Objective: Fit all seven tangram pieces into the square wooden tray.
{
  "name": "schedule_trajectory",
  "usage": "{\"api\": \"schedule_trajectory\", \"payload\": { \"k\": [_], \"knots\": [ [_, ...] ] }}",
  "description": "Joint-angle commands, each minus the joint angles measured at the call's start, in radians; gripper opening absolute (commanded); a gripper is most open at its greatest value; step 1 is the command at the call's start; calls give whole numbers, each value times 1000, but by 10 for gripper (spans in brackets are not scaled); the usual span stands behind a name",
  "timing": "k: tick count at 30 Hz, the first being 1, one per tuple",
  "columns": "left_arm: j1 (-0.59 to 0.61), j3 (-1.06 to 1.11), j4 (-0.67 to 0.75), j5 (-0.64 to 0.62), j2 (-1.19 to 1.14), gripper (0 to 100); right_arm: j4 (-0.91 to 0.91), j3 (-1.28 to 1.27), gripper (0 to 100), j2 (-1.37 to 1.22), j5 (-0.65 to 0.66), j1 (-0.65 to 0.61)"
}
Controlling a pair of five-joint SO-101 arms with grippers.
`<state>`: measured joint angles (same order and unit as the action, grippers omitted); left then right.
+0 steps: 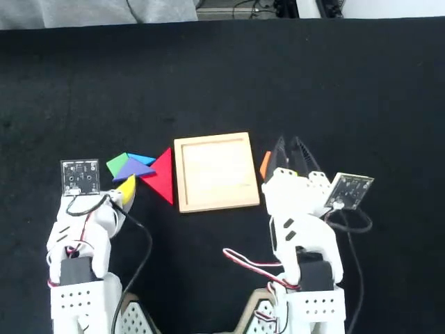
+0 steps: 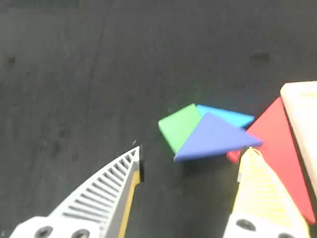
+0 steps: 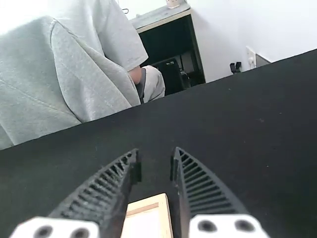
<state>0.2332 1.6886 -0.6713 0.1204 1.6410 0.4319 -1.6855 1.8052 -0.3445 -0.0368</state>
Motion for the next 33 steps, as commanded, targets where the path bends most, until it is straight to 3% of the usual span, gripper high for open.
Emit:
{"api": "schedule_trajectory", "payload": {
  "k": [1,5,11,16,19,24,33],
  "knots": [
    [-25,19,40,12,11,311,2,1,110,79,81,12],
    [-59,12,38,12,11,311,2,1,109,79,272,0],
    [-47,19,94,49,9,310,74,1,109,84,305,-89],
    [-99,19,98,64,9,310,124,1,107,88,453,-92],
    [-113,13,83,64,2,310,120,1,106,88,453,-92],
    [-120,-47,-61,83,2,310,98,1,106,81,453,-97],
    [-124,-163,-123,52,-2,310,152,61,107,79,456,-107]
  ]
}}
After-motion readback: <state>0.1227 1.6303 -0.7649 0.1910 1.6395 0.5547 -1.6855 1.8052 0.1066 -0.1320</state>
